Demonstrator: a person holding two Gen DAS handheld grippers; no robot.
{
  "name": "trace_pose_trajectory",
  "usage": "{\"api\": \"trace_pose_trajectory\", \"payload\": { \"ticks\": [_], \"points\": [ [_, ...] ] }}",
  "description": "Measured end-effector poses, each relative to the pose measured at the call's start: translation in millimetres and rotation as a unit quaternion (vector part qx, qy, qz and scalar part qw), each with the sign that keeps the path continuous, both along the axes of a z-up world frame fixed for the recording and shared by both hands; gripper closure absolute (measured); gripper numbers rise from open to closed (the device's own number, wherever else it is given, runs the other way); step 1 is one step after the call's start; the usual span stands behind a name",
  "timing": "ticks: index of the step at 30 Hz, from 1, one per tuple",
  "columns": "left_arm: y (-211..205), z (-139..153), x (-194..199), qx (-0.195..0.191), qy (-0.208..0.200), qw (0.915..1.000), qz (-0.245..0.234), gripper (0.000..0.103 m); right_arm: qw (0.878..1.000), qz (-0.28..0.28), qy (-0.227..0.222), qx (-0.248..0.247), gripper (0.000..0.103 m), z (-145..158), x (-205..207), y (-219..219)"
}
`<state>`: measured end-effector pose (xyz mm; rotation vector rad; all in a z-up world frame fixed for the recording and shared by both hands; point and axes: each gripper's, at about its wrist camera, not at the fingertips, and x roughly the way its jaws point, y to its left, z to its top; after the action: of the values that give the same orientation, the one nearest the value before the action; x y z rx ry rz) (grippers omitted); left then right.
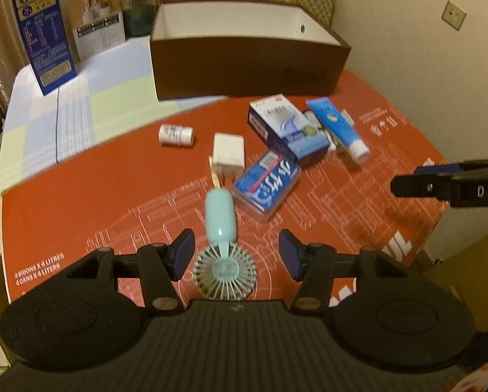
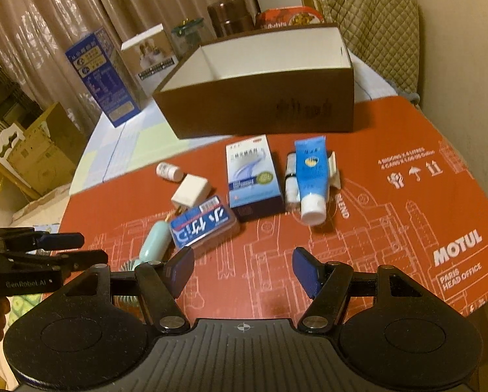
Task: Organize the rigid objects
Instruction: 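Move both tools back over the remaining items on the mat, then grasp the mint-green fan with the left gripper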
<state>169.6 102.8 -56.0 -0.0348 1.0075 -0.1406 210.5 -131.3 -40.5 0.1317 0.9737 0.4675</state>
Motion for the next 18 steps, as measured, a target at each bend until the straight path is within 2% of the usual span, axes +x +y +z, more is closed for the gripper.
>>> {"api": "trace_pose_trajectory", "payload": {
  "ticks": [8, 18],
  "points": [
    [-2.4, -19.3, -0.2, -0.003, 0.018, 0.9998, -0.006, 0.050, 1.000, 0.001, 0.016, -0.008, 0.039, -11.5, -2.0, 4.6],
    [-8.5, -37.1, 19.6, 0.001, 0.034, 0.9993, -0.014, 0.051, 0.999, -0.020, 0.031, -0.013, 0.039, -22.3, 2.9, -7.3]
  ]
}}
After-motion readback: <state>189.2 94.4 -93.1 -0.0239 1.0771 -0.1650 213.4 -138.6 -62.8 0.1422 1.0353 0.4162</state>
